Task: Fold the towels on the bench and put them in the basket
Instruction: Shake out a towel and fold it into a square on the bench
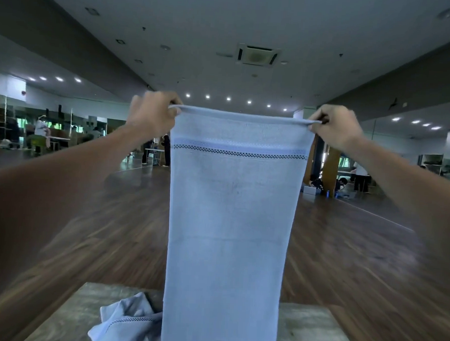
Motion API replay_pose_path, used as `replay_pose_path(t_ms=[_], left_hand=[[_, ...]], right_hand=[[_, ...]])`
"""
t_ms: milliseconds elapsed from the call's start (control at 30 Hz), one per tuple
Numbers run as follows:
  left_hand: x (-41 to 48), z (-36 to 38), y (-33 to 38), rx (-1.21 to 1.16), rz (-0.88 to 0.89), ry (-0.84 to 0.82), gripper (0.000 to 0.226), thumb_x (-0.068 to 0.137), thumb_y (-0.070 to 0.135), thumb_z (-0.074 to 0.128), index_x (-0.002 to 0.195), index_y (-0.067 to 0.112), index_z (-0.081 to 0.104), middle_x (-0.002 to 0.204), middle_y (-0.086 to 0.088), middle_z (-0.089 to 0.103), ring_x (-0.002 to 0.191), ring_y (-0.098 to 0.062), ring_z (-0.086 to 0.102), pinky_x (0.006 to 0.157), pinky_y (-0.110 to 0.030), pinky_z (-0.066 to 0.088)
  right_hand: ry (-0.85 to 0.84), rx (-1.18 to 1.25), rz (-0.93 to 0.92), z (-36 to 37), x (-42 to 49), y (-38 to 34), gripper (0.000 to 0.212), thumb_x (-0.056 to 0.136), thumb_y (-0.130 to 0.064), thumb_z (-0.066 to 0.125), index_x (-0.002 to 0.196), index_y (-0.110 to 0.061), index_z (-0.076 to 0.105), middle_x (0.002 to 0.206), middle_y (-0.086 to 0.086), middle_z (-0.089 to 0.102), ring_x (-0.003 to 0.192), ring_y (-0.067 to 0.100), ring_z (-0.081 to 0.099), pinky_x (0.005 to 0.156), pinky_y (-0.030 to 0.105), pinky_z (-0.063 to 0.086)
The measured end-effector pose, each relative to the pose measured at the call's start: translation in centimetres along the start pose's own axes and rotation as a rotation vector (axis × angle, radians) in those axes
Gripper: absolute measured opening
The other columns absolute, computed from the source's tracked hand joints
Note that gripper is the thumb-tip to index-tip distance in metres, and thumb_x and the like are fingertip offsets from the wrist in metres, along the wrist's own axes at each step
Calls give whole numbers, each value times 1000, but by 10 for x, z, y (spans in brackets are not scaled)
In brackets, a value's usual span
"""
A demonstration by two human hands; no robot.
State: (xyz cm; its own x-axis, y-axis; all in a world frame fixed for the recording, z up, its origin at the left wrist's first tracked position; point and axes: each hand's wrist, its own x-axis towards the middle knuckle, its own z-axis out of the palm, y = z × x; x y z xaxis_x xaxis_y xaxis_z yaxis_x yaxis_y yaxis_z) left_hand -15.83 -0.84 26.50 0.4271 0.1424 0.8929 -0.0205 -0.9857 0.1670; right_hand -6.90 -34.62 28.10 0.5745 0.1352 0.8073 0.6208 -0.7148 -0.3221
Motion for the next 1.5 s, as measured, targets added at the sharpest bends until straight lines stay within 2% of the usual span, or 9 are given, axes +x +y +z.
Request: replay_pose_path(t_ms=[167,333,567,733,867,1067,1233,1333,1500], left_hand=[[-11,-18,0,-32,10,-21,14,95,23,50,99,20,63,86,1,60,81,-19,49,92,-38,38],[-31,-35,-22,-211,34,-434,19,91,17,59,102,3,66,91,-12,64,79,-18,54,66,-21,41],[-57,-42,-35,-219,-18,-699,20,92,25,59,105,11,67,104,-4,66,95,-19,58,82,-35,44],[-103,-20,-47,-230,-66,-882,4,89,27,63,88,24,66,95,3,70,97,-19,64,96,-37,46],[-184,21,-62,-301,-112,-1011,11,89,22,64,94,13,68,92,1,71,85,-12,64,74,-18,47],[-331,87,-97,-239,-130,-1222,13,93,12,56,93,3,64,78,1,59,60,7,49,58,-7,36],[-419,121,-117,-172,-97,-1300,12,91,13,56,91,16,67,83,9,61,82,-10,56,68,-13,39],[-441,141,-132,-145,-140,-1273,28,89,20,56,68,38,55,72,17,58,79,-12,57,77,-35,47],[-440,175,-132,-162,-192,-1063,11,90,23,57,91,23,67,89,9,68,87,-14,60,77,-35,48]], right_hand=[[-199,153,60,-17,-16,-8,4,88,-7,61,89,-11,61,83,-1,60,72,7,53,61,17,40],[-512,159,148,-27,-38,-8,11,89,-4,59,83,-13,60,82,3,61,69,10,54,56,16,43],[-655,248,216,-23,-60,-4,12,90,-1,55,83,-10,61,83,8,61,68,11,54,60,22,39],[-740,221,245,6,-102,17,6,91,-4,57,87,-6,61,85,8,62,70,15,53,53,21,42],[-913,159,274,52,-175,50,5,91,-10,60,91,-8,65,87,5,70,73,12,59,59,22,45],[-1021,301,396,128,-320,88,13,88,1,61,77,-6,59,58,-7,58,51,0,53,51,10,40],[-1084,312,439,176,-404,119,10,91,-7,59,84,-2,63,82,12,67,70,10,63,64,18,48],[-1065,303,469,196,-420,128,14,92,-6,57,80,-8,62,81,15,67,66,7,63,63,19,48],[-901,290,512,229,-411,138,14,93,-5,55,81,-7,62,84,7,68,80,17,63,69,18,46]])
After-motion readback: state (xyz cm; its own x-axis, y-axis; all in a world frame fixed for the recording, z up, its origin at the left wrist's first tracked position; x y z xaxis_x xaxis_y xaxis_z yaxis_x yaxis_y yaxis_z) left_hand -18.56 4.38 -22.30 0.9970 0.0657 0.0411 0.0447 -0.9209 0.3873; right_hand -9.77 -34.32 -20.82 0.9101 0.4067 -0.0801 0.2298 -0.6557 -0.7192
